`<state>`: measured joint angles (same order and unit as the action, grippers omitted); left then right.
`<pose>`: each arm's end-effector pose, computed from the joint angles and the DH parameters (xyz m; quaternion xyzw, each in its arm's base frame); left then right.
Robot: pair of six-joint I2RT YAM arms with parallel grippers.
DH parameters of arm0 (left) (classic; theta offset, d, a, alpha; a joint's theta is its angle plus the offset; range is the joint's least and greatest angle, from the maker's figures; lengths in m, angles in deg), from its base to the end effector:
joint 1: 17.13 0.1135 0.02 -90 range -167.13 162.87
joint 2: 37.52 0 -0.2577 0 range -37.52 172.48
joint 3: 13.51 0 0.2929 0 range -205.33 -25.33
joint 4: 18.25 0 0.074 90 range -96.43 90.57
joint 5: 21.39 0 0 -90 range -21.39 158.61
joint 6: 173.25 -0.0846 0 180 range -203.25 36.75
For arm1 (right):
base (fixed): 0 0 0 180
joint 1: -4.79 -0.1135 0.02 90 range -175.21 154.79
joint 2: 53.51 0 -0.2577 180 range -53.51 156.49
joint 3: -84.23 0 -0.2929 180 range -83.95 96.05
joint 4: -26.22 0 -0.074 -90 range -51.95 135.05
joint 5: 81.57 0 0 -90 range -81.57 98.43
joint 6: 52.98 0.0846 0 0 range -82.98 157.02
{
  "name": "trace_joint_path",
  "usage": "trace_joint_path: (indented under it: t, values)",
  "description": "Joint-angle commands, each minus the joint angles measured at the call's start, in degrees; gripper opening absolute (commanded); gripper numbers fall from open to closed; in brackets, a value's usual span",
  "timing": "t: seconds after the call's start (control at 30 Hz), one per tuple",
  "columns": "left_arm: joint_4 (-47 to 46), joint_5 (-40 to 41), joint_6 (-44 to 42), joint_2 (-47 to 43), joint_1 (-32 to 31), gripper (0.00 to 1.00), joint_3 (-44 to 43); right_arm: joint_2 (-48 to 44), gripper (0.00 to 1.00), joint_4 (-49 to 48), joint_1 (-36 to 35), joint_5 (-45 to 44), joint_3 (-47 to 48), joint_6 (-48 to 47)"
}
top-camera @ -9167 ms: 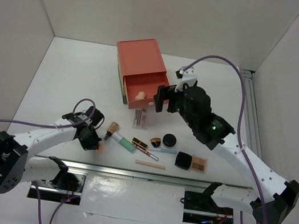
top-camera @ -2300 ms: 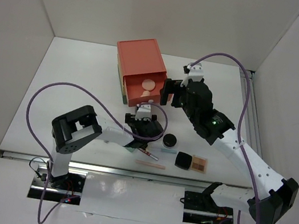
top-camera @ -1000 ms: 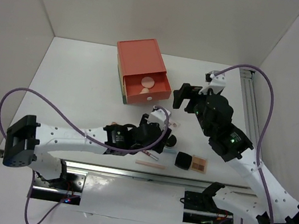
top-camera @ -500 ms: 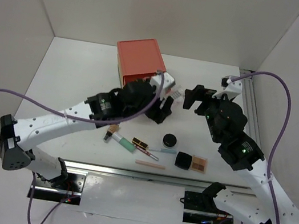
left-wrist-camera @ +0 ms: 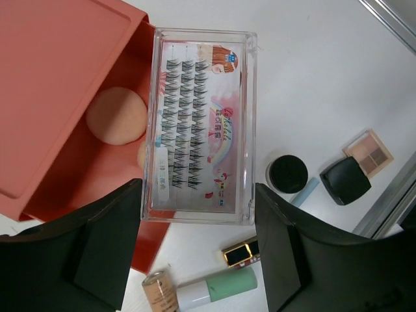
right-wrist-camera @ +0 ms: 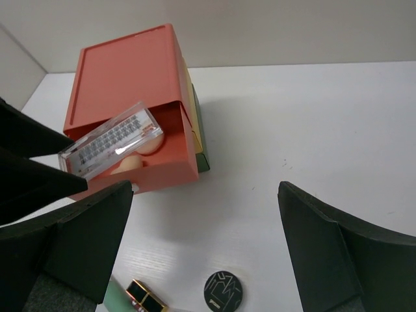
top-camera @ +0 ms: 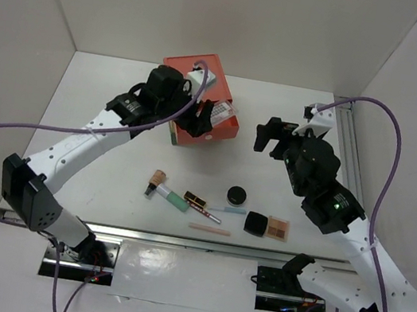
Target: Organize the makeup
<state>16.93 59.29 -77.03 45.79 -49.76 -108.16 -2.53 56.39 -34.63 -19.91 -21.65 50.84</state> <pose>0.3473 -0.2387 0.3634 0.2339 0.8029 -0.2451 0.4904 0.2375 0.1432 0.4106 -0.0028 0.7442 0.1238 0.6564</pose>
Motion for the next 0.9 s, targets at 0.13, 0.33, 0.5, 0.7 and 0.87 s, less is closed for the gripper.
trace_joint_path:
  t: [0.13,0.33,0.5,0.7,0.87]
  values:
    - [5.9,-7.9,-2.8,8.5,5.1,0.36,-9.4,0.7,1.00,-0.9,0.3,-1.0,2.1,-0.8]
    - [7.0,-4.6,-2.3,10.1,5.1,0.72,-11.6,0.7,1.00,-0.9,0.8,-1.5,2.1,-0.8]
    - [8.1,-4.6,-1.2,10.1,5.1,0.88,-13.4,1.2,1.00,-0.9,0.8,-1.5,2.1,-0.8]
    - [8.6,-1.6,-1.2,7.4,5.1,0.99,-13.9,1.2,1.00,-0.9,0.8,-1.5,2.1,-1.3]
    - [9.2,1.3,1.4,5.6,6.2,1.00,-13.9,2.3,1.00,-1.5,0.8,0.9,2.1,-2.3]
